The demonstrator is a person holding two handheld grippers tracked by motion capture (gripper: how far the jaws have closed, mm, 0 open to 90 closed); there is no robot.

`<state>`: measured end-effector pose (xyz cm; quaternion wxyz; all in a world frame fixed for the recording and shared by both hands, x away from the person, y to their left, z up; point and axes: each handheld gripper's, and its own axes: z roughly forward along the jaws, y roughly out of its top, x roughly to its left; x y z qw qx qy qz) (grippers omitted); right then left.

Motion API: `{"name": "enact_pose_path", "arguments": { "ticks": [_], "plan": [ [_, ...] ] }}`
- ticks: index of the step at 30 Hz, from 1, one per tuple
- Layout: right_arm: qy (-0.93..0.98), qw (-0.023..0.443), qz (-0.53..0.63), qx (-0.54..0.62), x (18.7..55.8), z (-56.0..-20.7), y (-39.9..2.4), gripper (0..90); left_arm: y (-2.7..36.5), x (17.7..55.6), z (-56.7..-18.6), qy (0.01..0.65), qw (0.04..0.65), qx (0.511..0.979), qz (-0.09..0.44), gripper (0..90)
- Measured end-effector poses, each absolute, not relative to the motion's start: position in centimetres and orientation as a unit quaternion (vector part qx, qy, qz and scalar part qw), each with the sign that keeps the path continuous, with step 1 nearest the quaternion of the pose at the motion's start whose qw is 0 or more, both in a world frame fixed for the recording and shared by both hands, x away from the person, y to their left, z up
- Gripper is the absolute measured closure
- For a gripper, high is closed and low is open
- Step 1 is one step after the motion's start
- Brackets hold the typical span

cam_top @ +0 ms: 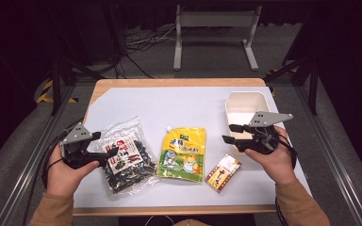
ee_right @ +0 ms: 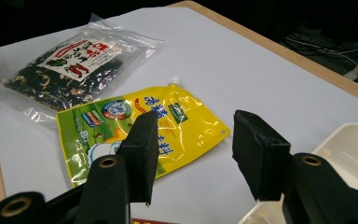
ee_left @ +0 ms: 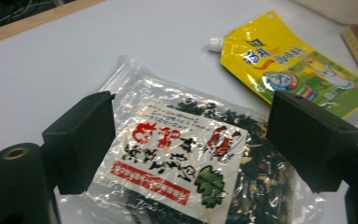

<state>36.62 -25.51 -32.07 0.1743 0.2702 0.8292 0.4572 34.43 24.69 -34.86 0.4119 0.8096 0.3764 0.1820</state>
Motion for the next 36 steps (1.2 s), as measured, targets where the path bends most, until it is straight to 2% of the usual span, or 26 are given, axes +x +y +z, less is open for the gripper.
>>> {"name": "enact_pose_path", "arguments": {
  "ticks": [10,23,28,36],
  "plan": [
    [0.826,0.182,0.457,0.275,36.5,-32.1,-26.0,48.6,26.1,35.2,-35.1,0.406,0.422,0.787,0.197,13.6],
    [0.823,0.186,0.456,0.281,36.7,-32.1,-26.4,47.1,28.8,35.7,-36.1,0.469,0.442,0.734,0.213,11.4],
    [0.824,0.185,0.456,0.282,36.7,-32.2,-26.3,46.4,29.3,35.9,-36.5,0.474,0.475,0.716,0.194,14.7],
    [0.827,0.175,0.453,0.283,36.8,-32.6,-26.2,45.9,30.5,36.3,-37.5,0.490,0.473,0.695,0.231,18.4]
  ]
}}
